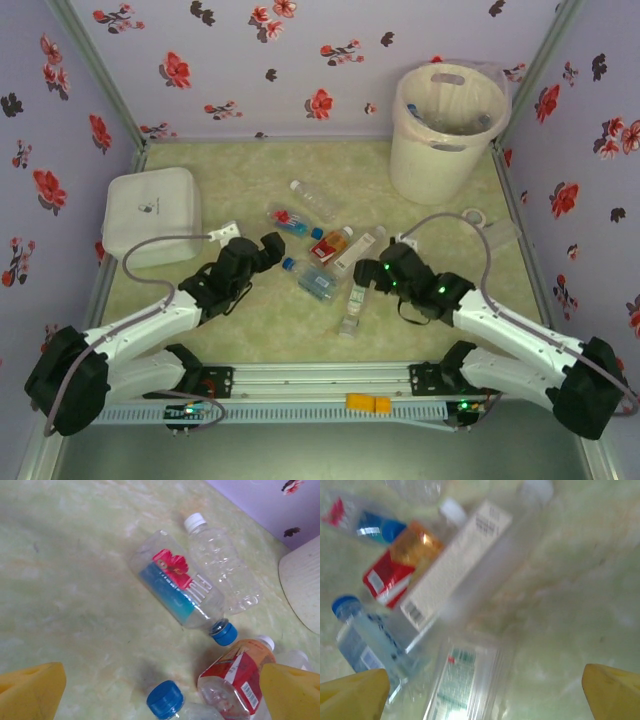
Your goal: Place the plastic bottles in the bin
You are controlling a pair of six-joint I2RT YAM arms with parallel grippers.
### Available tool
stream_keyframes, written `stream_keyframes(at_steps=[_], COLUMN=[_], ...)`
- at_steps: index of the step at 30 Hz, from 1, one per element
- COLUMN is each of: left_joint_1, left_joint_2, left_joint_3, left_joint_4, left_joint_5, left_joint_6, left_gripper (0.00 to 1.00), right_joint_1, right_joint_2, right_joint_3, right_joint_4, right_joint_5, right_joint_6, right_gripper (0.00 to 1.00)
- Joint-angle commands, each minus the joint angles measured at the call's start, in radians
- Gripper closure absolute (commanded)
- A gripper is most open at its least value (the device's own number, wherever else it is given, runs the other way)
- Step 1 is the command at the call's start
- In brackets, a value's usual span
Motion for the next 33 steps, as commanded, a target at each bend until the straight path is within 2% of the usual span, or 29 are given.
stream_keyframes(at_steps=[1,6,14,22,29,33], left_joint_1=[-0.007,-0.008,-0.008,-0.008,-0.007,-0.008], left_joint_2=[-0.004,-0.026,-0.096,-0.147,-0.144,-0.143], left_joint_3=[-0.038,-0.056,-0.075,-0.124,-0.092,-0.102], left_joint_4=[0.068,0.054,-0.004,-0.014,-0.045,-0.040], left_joint_5=[-0.015,-0.006,-0.019,-0.046,-0.049,-0.050], left_joint_6=[-0.074,-0.082,-0.066,-0.091,-0.056,-0.070], left_gripper=[0.00,0.00,0.00,0.00,0.00,0.00], right_joint_1=[0.090,0.154,0.159,0.157,0.158,0.155], right_joint_2=[0.012,0.127,0.281,0.356,0.394,0.376], right_joint_3=[-0.025,-0.043,-0.022,-0.030,-0.038,-0.047], right_joint_4=[0.003,0.090,0.150,0.166,0.183,0.183], right_joint_5=[0.083,0.050,0.064,0.064,0.057,0.062], right_joint_6=[0.187,0.251,0.261,0.267,0.281,0.271], right_gripper=[0.01,0.04,0.06,0.22,0.33,0.44])
